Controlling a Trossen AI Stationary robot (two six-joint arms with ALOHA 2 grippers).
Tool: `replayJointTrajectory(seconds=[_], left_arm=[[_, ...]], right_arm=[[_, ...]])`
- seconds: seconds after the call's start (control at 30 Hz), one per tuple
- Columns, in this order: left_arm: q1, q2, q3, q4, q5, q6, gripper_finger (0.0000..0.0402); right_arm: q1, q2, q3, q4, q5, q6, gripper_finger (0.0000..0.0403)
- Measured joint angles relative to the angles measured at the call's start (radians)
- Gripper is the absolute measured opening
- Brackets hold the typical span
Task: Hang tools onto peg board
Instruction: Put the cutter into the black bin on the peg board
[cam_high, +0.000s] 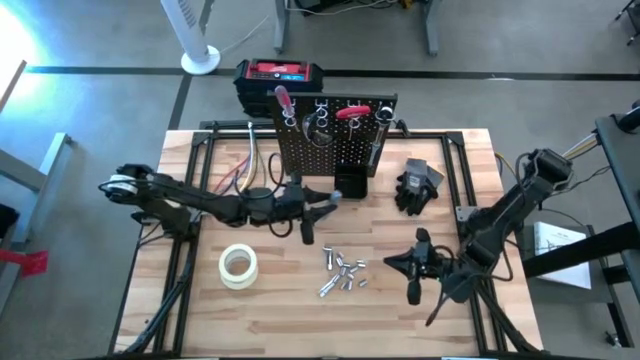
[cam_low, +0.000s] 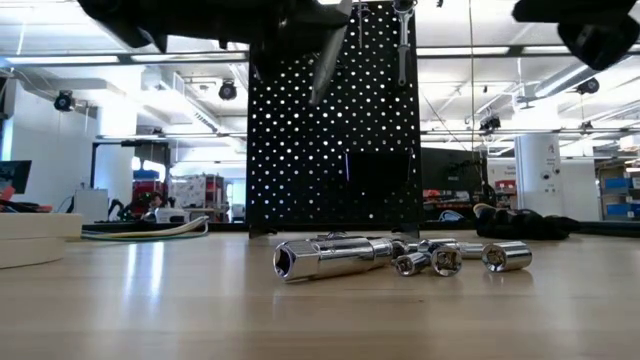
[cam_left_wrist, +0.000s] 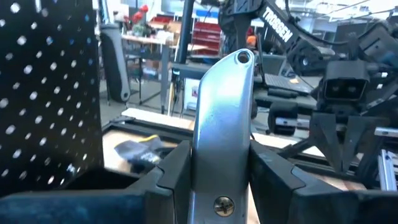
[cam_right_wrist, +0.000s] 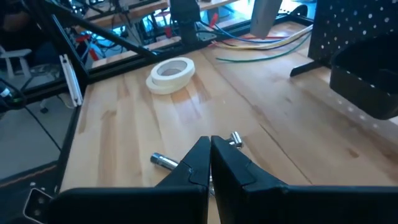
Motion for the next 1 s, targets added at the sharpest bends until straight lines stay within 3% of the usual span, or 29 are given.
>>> replayJointTrajectory(seconds=[0.23,0.47,0.63,0.77,1.0], left_arm=[[0.000,0.013,-0.026,0.088,-0.051,0.014,0.0114],[0.000,0.044,-0.163,0.520,-0.053,0.029,0.0114],[0.000,0.114,-0.241,0.729,-0.052,0.029,0.0114],[0.000,0.163,-0.290,0.799,-0.081,0.024,0.0114],[0.000,0.179,-0.368,0.816,-0.255,-0.037,0.0114]], right_arm=[[0.065,0.001,-0.001,-0.050,0.092,0.087,0.0002],[0.071,0.001,-0.001,-0.051,0.128,0.089,0.0002],[0.071,0.001,-0.001,-0.042,0.128,0.089,0.0002],[0.071,0.001,-0.001,-0.039,0.128,0.089,0.0002],[0.071,0.002,-0.001,-0.040,0.128,0.088,0.0002]])
